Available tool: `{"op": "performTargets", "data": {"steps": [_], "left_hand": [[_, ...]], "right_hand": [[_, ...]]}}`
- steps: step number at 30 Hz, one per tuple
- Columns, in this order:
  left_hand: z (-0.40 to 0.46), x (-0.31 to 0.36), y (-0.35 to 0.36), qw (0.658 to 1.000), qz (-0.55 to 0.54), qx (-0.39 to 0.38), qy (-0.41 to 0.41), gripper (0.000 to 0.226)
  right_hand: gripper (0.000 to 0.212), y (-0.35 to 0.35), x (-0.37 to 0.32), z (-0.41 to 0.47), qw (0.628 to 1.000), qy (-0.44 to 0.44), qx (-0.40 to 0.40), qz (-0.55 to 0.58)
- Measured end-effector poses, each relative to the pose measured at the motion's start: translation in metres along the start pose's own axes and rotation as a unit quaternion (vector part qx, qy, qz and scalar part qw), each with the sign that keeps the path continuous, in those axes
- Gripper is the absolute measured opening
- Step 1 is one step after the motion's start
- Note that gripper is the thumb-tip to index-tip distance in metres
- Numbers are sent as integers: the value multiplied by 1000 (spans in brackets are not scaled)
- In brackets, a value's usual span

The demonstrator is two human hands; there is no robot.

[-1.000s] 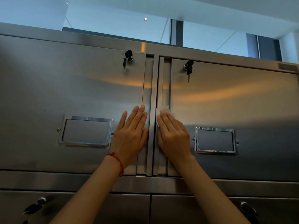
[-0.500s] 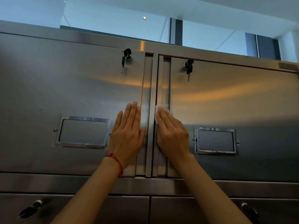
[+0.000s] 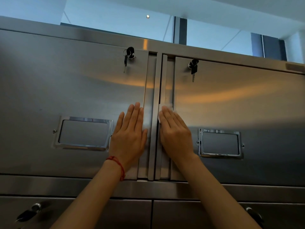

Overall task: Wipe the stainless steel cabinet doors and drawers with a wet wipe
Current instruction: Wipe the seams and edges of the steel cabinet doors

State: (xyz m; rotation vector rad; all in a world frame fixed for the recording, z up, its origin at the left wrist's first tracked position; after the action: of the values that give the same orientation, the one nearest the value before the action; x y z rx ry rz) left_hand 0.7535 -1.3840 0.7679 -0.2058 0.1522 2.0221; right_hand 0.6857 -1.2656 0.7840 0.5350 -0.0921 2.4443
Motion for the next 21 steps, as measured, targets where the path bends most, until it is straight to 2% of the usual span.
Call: {"op": "performTargets", "data": {"steps": [10, 16, 21], "left_hand": [[-1, -1, 2, 1000, 5, 4, 4, 58], [-1, -2, 5, 1000, 11, 6, 3, 58], [-1, -2, 6, 1000, 12, 8, 6, 59]], "right_hand": [[47, -3, 2, -6, 998, -51, -25, -38], [46, -2, 2, -4, 998, -35, -29, -30], [45, -4, 2, -4, 997, -57, -25, -39]]}}
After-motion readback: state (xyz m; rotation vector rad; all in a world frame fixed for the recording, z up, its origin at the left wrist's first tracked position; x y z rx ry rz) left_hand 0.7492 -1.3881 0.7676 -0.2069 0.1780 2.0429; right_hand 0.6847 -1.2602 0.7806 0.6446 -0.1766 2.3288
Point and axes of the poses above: each hand's wrist, its own z-axis towards the middle knuckle, its own y-axis out of the palm, x = y × z, the point moved 2 cm from there along z, towards the middle knuckle, and after that the axes turned 6 degrees about z, right-handed, at the moved point
